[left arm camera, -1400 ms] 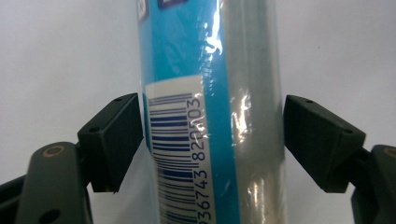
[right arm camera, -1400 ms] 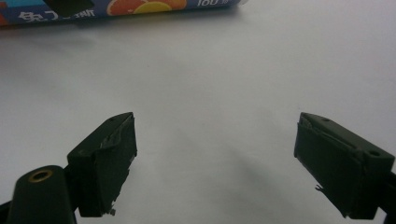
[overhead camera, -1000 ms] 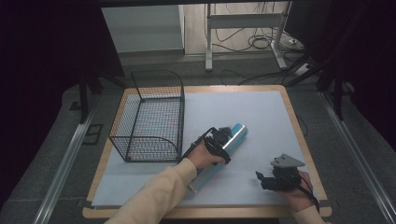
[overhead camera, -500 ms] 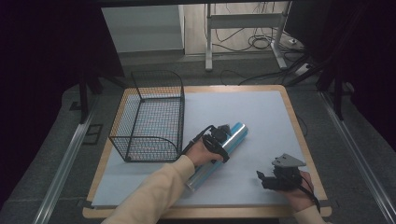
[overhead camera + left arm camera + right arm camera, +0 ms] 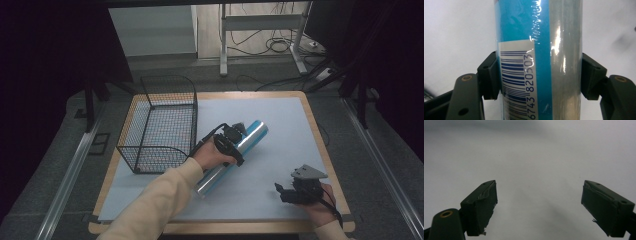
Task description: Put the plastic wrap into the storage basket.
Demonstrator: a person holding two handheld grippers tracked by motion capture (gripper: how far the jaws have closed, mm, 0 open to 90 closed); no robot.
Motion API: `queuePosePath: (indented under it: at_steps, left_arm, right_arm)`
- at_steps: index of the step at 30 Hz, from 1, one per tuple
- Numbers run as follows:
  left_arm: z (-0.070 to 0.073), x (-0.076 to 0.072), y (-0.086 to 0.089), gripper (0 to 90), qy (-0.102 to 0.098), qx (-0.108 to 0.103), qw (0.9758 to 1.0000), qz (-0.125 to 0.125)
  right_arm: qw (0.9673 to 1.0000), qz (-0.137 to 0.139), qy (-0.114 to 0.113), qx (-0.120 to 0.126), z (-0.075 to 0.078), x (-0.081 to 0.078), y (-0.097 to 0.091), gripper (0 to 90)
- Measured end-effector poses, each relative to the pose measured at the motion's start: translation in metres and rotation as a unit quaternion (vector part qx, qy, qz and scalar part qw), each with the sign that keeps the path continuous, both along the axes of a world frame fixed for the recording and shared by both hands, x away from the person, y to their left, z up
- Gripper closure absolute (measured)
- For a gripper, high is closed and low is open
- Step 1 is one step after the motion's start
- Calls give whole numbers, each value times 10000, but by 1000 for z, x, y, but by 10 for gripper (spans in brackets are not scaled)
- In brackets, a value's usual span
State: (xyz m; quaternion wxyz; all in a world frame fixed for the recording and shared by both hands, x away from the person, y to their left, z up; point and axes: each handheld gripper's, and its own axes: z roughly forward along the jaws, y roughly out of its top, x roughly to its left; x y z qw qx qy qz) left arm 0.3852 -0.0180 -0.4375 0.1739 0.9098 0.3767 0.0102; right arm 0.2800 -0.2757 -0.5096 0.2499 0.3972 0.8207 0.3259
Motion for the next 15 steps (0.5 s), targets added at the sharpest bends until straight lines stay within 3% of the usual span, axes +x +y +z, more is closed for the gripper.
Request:
queuePosePath:
  at_steps: [15]
  left_arm:
    - [13, 0, -1, 317, -74, 33, 10000, -40]
  right_arm:
    - [10000, 3, 16, -12, -1, 0, 0, 137]
